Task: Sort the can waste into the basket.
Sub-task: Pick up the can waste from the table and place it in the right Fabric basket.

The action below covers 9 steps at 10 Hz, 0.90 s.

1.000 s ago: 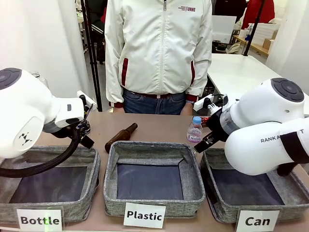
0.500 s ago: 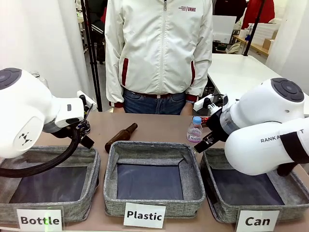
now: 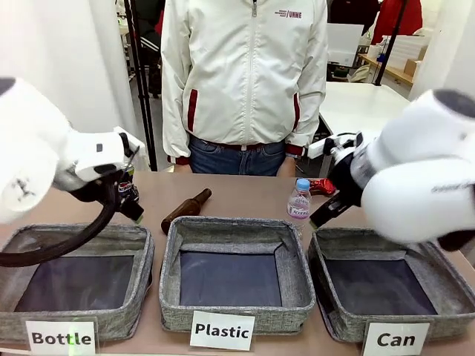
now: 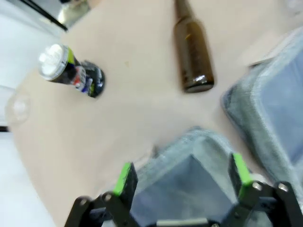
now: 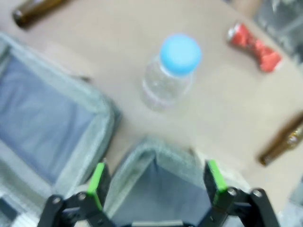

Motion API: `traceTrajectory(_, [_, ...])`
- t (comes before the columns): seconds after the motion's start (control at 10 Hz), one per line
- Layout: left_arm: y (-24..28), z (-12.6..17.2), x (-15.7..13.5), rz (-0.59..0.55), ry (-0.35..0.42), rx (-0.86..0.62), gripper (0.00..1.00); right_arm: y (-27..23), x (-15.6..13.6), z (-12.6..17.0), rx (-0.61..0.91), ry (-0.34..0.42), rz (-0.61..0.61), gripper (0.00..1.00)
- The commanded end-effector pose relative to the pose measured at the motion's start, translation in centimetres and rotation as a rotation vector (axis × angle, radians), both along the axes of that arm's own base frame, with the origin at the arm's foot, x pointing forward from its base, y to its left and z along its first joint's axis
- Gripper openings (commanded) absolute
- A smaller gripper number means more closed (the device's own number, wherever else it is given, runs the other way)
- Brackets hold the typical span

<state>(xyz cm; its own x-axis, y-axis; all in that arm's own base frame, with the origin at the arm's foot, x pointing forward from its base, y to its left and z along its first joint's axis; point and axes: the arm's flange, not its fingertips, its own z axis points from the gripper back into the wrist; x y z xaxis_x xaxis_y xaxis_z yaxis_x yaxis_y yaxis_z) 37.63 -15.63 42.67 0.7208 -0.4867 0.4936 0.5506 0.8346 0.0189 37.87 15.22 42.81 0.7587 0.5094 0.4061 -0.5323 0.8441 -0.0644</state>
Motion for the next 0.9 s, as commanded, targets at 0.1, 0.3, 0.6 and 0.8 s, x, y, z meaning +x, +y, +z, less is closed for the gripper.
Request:
traceTrajectory(0.1, [4.6,5.7,-7.7,-0.095,0.157,-0.183,1.0,-4.7,-4.1,9.7,0.323,0.121,-0.154,1.0])
traceTrajectory(0.3, [10.4,6.9,-9.3,-0.218,0.218,-0.307,1.0,-12.1,-6.9,11.8,0.689,0.21,-0.053,1.0])
traceTrajectory(0.6, [22.3,5.2,-9.9,-0.327,0.248,-0.686,1.0,-24.8,-11.2,8.7,1.096,0.156,-0.147,1.0])
traceTrajectory(0.8, [26.7,2.2,-9.4,-0.243,0.225,-0.929,1.0,-30.6,-12.2,5.0,1.294,0.151,-0.218,1.0])
